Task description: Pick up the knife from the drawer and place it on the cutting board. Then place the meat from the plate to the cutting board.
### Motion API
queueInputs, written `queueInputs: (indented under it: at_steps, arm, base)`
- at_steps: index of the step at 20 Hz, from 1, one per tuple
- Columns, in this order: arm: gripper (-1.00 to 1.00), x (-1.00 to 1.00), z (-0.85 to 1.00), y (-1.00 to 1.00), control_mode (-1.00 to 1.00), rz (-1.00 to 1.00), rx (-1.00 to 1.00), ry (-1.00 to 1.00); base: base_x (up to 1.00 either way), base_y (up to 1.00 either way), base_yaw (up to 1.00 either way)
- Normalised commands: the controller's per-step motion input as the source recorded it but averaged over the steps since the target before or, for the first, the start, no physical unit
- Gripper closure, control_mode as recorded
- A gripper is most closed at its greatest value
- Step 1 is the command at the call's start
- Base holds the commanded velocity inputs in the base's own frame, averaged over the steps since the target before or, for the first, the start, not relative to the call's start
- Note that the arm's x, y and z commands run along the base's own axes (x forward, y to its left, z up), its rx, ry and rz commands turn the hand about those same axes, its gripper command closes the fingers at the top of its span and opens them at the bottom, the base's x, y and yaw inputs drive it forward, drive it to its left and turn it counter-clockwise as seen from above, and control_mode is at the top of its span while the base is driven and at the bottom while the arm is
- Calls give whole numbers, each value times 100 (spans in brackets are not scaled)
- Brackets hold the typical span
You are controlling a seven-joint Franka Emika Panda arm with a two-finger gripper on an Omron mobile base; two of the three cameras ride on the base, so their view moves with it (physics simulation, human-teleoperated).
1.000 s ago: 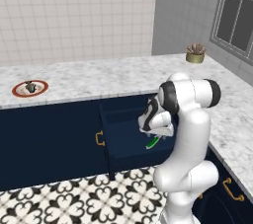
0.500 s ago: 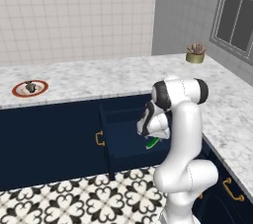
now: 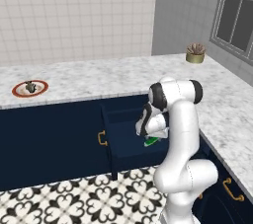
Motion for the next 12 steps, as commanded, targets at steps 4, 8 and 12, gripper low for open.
queueInputs:
  at_steps: [4, 8, 12]
  arm:
    - [100, 0, -26, 0, -100, 2, 0, -8]
    - [100, 0, 1, 0, -100, 0, 0, -8]
    - [100, 0, 80, 24, -100, -6, 0, -4]
  base:
    - [0, 0, 0]
    - [0, 0, 0]
    - [0, 0, 0]
